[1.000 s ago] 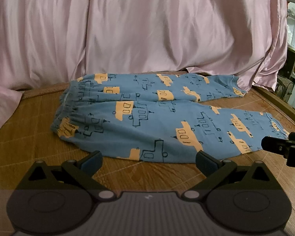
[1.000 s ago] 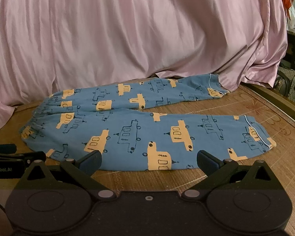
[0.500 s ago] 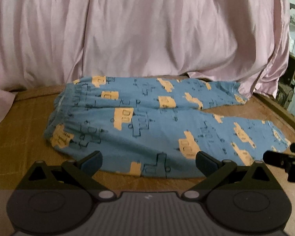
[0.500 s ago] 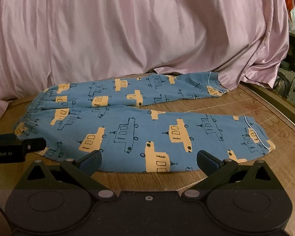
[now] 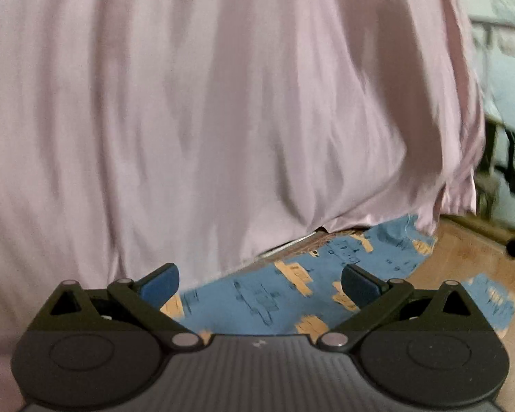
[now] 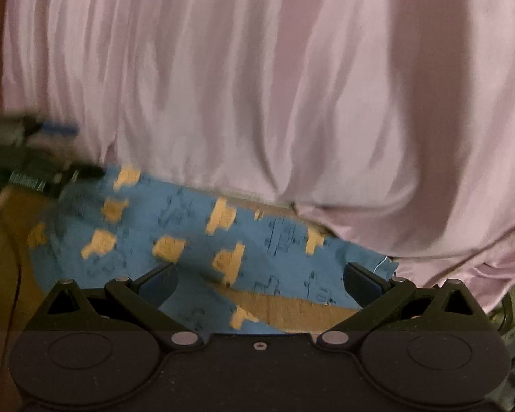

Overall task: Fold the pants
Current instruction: 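Move both grippers to the waistband of the pants and close on it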

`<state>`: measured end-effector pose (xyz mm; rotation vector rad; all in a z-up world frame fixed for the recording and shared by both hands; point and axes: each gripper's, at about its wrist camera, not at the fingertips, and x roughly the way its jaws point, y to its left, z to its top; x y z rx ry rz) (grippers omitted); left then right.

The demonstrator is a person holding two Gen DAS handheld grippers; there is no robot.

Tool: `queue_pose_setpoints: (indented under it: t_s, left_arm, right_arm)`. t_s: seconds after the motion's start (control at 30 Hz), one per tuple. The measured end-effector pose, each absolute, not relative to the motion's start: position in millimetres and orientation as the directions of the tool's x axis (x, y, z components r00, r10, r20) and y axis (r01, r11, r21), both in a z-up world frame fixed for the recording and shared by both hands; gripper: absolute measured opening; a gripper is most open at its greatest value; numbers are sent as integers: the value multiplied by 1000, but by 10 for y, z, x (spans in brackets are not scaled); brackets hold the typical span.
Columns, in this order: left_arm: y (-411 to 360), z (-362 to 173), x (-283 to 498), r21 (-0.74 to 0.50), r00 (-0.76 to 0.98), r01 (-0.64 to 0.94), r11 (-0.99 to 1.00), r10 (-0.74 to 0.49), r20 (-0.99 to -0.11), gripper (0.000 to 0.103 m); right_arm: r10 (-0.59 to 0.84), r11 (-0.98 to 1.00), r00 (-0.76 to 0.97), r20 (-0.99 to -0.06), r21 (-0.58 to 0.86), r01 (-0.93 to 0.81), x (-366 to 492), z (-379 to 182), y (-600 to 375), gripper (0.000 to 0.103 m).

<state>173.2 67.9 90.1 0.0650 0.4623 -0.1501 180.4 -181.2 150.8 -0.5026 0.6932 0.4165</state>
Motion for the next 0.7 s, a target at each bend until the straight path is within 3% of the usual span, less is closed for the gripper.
queue_pose_setpoints:
  t_s: [0.17,0.27,0.4,0.47,0.53,0.6,0.7]
  left_arm:
    - [763,929,2349,113,811,322,940,-213,-545,103]
    - [814,814,2610,115,770,374,920,-239,-592,103]
    - [791,573,2970,197,706,447,872,-209,-677,103]
    - [796,423,3060,277,686,480,832,-160,-709,99]
    - [799,244,3168,343,650,518,784,-100,-753,89]
    - [849,107,3228,366,615,554,748,-71,-786,87]
    - [948,8,3270,355,585,587,728,-79,-807,87]
  right_arm:
    - [221,736,583,-781,-258,-625,2296,1670,-1682,102]
    - [330,701,565,-756,-204,-683,2525,1517,-1710,102]
    - [341,669,559,-756,-222,-709,2929,1166,-1710,101]
    - [359,653,526,-771,-196,-732,3236,972,-1687,96]
    - [341,656,512,-788,-190,-730,3550,753,-1653,88]
    - [335,652,497,-800,-184,-736,3867,549,-1611,79]
    - [385,630,439,-812,-116,-768,4276,327,-1540,79]
